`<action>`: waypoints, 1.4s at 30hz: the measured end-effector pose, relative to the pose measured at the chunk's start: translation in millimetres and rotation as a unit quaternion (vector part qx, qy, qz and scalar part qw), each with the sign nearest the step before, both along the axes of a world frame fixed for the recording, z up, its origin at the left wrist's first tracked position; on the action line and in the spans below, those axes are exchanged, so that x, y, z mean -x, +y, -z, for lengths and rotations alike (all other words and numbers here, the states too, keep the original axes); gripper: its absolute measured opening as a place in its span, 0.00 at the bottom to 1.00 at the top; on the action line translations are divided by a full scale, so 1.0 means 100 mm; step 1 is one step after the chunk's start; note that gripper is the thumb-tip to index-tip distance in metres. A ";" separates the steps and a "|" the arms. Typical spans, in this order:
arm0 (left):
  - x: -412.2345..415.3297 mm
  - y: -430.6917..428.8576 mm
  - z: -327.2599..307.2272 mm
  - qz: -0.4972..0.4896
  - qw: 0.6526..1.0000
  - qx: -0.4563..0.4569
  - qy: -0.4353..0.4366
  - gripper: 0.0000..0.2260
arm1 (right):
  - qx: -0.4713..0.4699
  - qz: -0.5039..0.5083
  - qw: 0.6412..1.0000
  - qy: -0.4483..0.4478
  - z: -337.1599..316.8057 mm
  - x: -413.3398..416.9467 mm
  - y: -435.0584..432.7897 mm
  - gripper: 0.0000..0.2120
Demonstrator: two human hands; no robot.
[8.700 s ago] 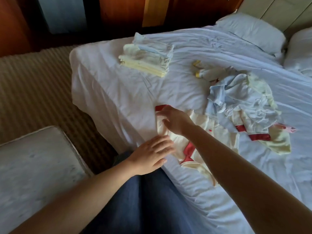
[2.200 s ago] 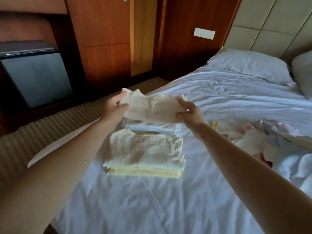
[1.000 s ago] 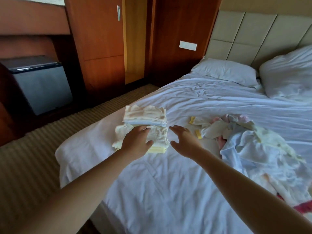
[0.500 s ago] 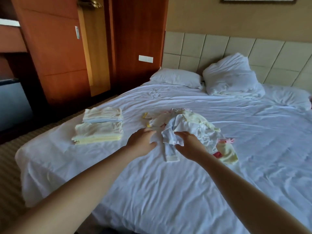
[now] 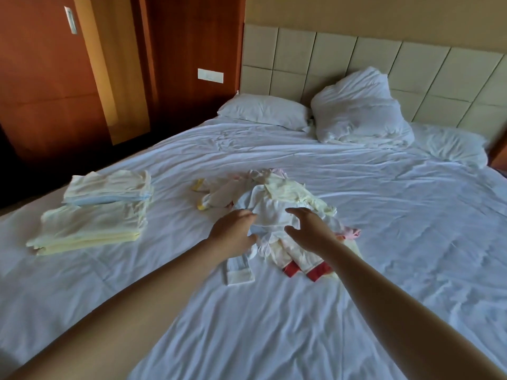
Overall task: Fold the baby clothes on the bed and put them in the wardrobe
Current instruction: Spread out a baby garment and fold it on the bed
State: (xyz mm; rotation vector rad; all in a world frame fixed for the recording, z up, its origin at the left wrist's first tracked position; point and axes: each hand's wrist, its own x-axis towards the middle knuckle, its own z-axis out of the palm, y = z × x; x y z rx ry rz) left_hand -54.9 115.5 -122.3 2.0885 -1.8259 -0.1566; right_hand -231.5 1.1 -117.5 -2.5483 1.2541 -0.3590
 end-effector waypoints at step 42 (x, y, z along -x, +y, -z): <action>0.59 1.96 0.48 0.242 0.950 -0.196 -0.036 0.11 | -0.186 0.019 0.982 -0.003 0.69 1.03 2.65 0.09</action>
